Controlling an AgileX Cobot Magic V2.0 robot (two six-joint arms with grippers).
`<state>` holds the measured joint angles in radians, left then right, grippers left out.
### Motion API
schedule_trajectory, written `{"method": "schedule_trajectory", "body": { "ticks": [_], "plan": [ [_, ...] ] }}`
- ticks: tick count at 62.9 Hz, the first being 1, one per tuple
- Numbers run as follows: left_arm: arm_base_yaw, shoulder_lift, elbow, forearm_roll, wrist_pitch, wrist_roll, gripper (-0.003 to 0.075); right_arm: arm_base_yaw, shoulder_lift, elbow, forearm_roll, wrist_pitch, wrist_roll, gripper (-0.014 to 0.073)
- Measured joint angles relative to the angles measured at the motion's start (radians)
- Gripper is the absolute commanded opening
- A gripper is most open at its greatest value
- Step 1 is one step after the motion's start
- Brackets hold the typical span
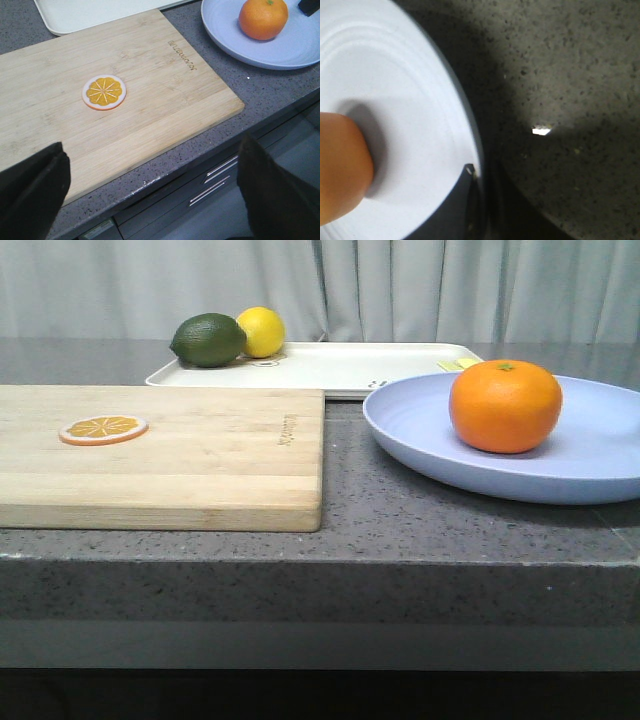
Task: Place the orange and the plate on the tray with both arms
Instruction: 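Grasp the blue plate rim nearest the right gripper, then lift the plate with the right gripper and lower it onto the white tray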
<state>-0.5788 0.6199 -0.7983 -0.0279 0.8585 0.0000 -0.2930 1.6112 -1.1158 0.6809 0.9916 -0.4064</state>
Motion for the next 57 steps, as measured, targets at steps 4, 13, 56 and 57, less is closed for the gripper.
{"method": "schedule_trajectory", "body": {
  "ticks": [4, 13, 56, 57],
  "plan": [
    [0.0, 0.0, 0.0, 0.0, 0.0, 0.0, 0.0659, 0.0, 0.0, -0.009, 0.004, 0.016, 0.011, -0.0067],
    [0.0, 0.0, 0.0, 0.0, 0.0, 0.0, 0.0659, 0.007, 0.0, -0.08, 0.026, 0.065, 0.073, -0.0067],
    [0.0, 0.0, 0.0, 0.0, 0.0, 0.0, 0.0659, 0.284, 0.447, -0.797, -0.012, 0.049, 0.492, -0.0067],
    [0.0, 0.0, 0.0, 0.0, 0.0, 0.0, 0.0659, 0.288, 0.462, -0.827, -0.015, 0.049, 0.502, -0.0067]
  ]
}}
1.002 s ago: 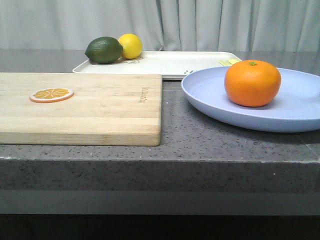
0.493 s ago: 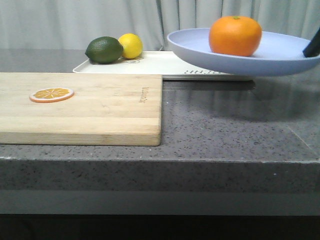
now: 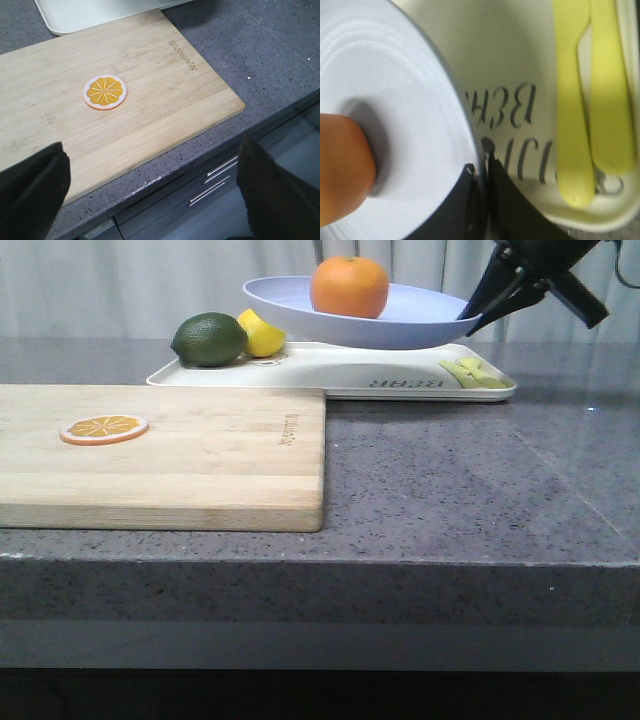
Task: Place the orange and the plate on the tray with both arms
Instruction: 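Lift the plate with the right gripper and lower it onto the white tray, then open the right gripper and raise it off the plate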
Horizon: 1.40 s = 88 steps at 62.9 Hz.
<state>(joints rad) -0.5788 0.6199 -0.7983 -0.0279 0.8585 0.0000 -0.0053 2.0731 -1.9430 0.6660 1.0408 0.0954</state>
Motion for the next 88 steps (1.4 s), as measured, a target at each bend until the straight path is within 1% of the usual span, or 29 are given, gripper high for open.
{"method": "schedule_trajectory", "body": {
  "ticks": [14, 21, 29, 64, 68, 83, 88],
  "plan": [
    [0.0, 0.0, 0.0, 0.0, 0.0, 0.0, 0.0659, 0.021, 0.193, -0.265, -0.054, 0.016, 0.13, -0.0067],
    [0.0, 0.0, 0.0, 0.0, 0.0, 0.0, 0.0659, 0.022, 0.255, -0.338, -0.075, 0.033, 0.171, -0.0067],
    [0.0, 0.0, 0.0, 0.0, 0.0, 0.0, 0.0659, 0.022, 0.285, -0.357, -0.092, 0.047, 0.189, -0.0067],
    [0.0, 0.0, 0.0, 0.0, 0.0, 0.0, 0.0659, 0.023, 0.287, -0.361, -0.095, 0.048, 0.197, -0.0061],
    [0.0, 0.0, 0.0, 0.0, 0.0, 0.0, 0.0659, 0.023, 0.287, -0.361, -0.095, 0.048, 0.197, -0.0025],
    [0.0, 0.0, 0.0, 0.0, 0.0, 0.0, 0.0659, 0.023, 0.287, -0.363, -0.086, 0.043, 0.197, 0.0232],
    [0.0, 0.0, 0.0, 0.0, 0.0, 0.0, 0.0659, 0.023, 0.287, -0.365, -0.082, 0.035, 0.197, 0.0288]
  ]
}}
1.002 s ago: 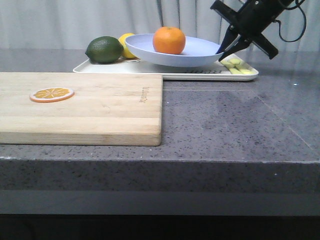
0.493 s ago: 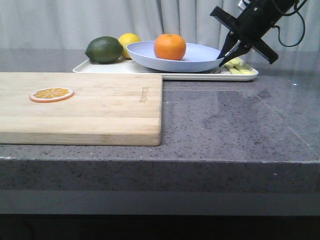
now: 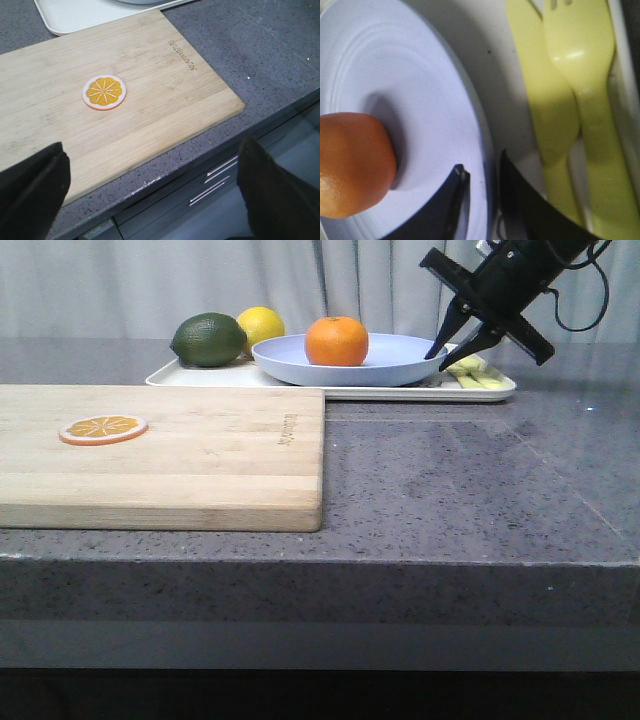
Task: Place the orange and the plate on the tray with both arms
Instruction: 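Open the right gripper and raise it off the plate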
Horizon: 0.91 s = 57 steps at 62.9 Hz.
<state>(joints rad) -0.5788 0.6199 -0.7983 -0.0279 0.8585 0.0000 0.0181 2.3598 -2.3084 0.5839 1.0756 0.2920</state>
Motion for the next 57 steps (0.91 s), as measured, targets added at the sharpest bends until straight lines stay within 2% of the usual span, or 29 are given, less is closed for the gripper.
{"method": "schedule_trajectory", "body": {
  "ticks": [5, 18, 24, 31, 42, 50, 57],
  "plan": [
    [0.0, 0.0, 0.0, 0.0, 0.0, 0.0, 0.0659, 0.0, 0.0, 0.0, 0.004, -0.01, 0.003, 0.0324],
    [0.0, 0.0, 0.0, 0.0, 0.0, 0.0, 0.0659, 0.0, -0.005, 0.0, 0.002, -0.019, -0.005, 0.0325],
    [0.0, 0.0, 0.0, 0.0, 0.0, 0.0, 0.0659, 0.001, -0.034, -0.003, -0.04, -0.019, -0.014, 0.0325],
    [0.0, 0.0, 0.0, 0.0, 0.0, 0.0, 0.0659, 0.001, -0.095, -0.005, -0.138, -0.019, -0.019, 0.0325],
    [0.0, 0.0, 0.0, 0.0, 0.0, 0.0, 0.0659, 0.026, -0.251, -0.007, -0.329, 0.007, -0.1, 0.0324],
    [0.0, 0.0, 0.0, 0.002, 0.0, 0.0, 0.0659, 0.114, -0.38, 0.017, -0.503, 0.024, -0.13, 0.0318],
    [0.0, 0.0, 0.0, 0.002, 0.0, 0.0, 0.0659, 0.195, -0.485, 0.097, -0.584, 0.026, -0.138, 0.0318]
  ]
}}
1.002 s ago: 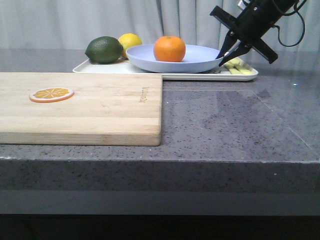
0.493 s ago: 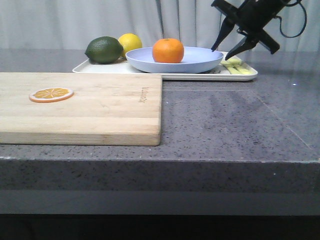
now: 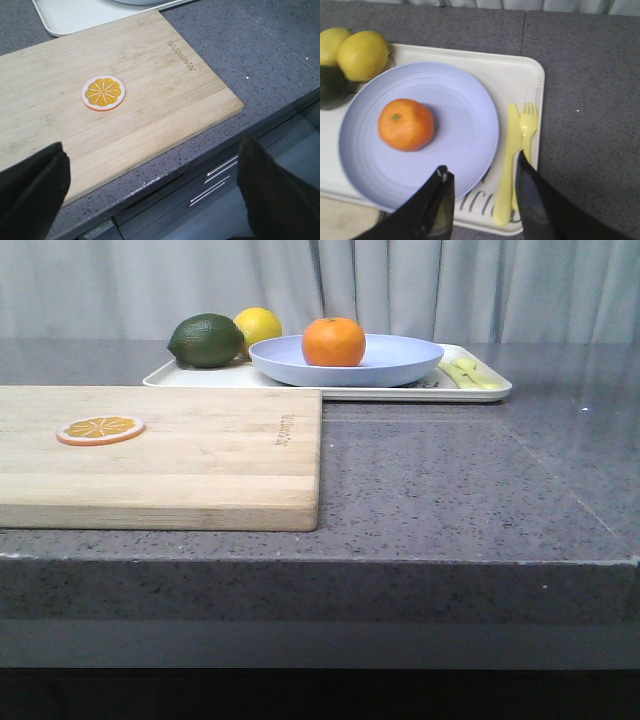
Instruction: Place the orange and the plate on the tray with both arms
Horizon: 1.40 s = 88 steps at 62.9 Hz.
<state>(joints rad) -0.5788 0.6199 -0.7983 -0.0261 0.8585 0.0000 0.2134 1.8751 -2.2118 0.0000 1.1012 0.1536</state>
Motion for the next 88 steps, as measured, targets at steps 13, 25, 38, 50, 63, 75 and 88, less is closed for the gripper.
{"method": "schedule_trajectory", "body": {
  "ticks": [13, 25, 38, 50, 63, 75, 88],
  "plan": [
    [0.0, 0.0, 0.0, 0.002, 0.0, 0.0, 0.0659, 0.034, -0.195, 0.284, -0.019, -0.03, -0.009, 0.0318],
    [0.0, 0.0, 0.0, 0.002, 0.0, 0.0, 0.0659, 0.011, -0.4, 0.611, -0.032, -0.112, -0.055, 0.0318],
    [0.0, 0.0, 0.0, 0.002, 0.0, 0.0, 0.0659, -0.087, -0.615, 0.873, -0.03, -0.152, -0.065, 0.0318],
    [0.0, 0.0, 0.0, 0.002, 0.0, 0.0, 0.0659, -0.169, -0.808, 1.058, 0.0, -0.154, -0.109, 0.0318],
    [0.0, 0.0, 0.0, 0.002, 0.0, 0.0, 0.0659, -0.171, -1.032, 1.222, 0.055, -0.161, -0.154, 0.0318],
    [0.0, 0.0, 0.0, 0.002, 0.0, 0.0, 0.0659, -0.171, -1.245, 1.322, 0.057, -0.174, -0.154, 0.0318],
    [0.0, 0.0, 0.0, 0.002, 0.0, 0.0, 0.0659, -0.173, -1.411, 1.398, 0.083, -0.174, -0.16, 0.0318]
  ]
}}
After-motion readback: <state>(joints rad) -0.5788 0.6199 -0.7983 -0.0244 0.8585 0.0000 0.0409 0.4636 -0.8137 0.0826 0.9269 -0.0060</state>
